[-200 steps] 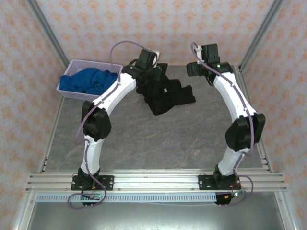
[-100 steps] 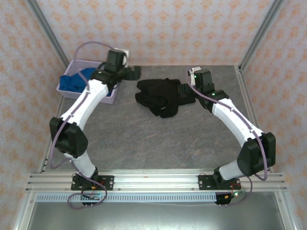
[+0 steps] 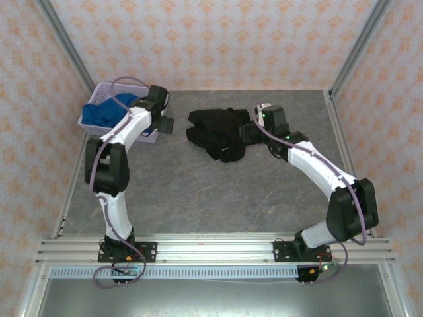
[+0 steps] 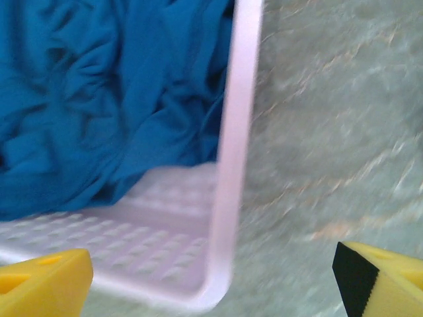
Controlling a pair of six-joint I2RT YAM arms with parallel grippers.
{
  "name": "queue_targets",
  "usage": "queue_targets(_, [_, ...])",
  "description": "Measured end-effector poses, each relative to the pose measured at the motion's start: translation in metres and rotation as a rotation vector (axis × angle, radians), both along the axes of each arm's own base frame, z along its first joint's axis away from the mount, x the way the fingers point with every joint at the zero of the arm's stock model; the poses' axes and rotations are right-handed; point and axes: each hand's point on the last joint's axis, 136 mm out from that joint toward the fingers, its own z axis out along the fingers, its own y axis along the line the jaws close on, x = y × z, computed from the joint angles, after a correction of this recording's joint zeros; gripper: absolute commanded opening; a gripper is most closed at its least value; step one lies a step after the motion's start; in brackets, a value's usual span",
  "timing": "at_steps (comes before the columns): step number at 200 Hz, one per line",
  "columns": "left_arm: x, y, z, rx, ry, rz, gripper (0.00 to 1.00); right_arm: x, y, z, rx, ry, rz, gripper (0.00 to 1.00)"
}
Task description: Fold the inside-out t-shirt
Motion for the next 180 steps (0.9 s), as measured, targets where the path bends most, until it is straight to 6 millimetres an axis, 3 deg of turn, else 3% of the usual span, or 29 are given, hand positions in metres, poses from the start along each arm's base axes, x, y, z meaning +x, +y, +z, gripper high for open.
queue_targets(30, [-0.025, 0.028, 0.059, 0.095, -0.079, -0.114, 0.92, -0.009, 0.003, -0.017, 0.030, 0.047, 0.010, 0.82])
queue_targets(44, [-0.030, 0.038, 0.069, 0.173, -0.076, -0.188, 0.94, -0.011, 0.006, -0.021, 0.049, 0.062, 0.017, 0.81])
queue_targets(53, [-0.035, 0.046, 0.064, 0.228, -0.045, -0.241, 0.95, -0.012, 0.008, -0.021, 0.062, 0.066, 0.021, 0.81])
queue_targets(75, [-0.045, 0.076, 0.027, 0.297, 0.107, -0.336, 0.95, -0.012, 0.013, -0.024, 0.093, 0.071, 0.031, 0.81])
queue_targets(110, [-0.034, 0.123, -0.008, 0.326, 0.251, -0.397, 0.96, -0.012, 0.020, -0.030, 0.133, 0.086, 0.040, 0.81])
queue_targets(159, [0.006, 0.117, -0.037, 0.337, 0.309, -0.547, 0.88, -0.015, 0.020, -0.039, 0.149, 0.102, 0.032, 0.81])
queue_targets(180, [0.012, 0.114, -0.053, 0.306, 0.349, -0.575, 0.66, -0.016, 0.019, -0.042, 0.147, 0.106, 0.029, 0.81])
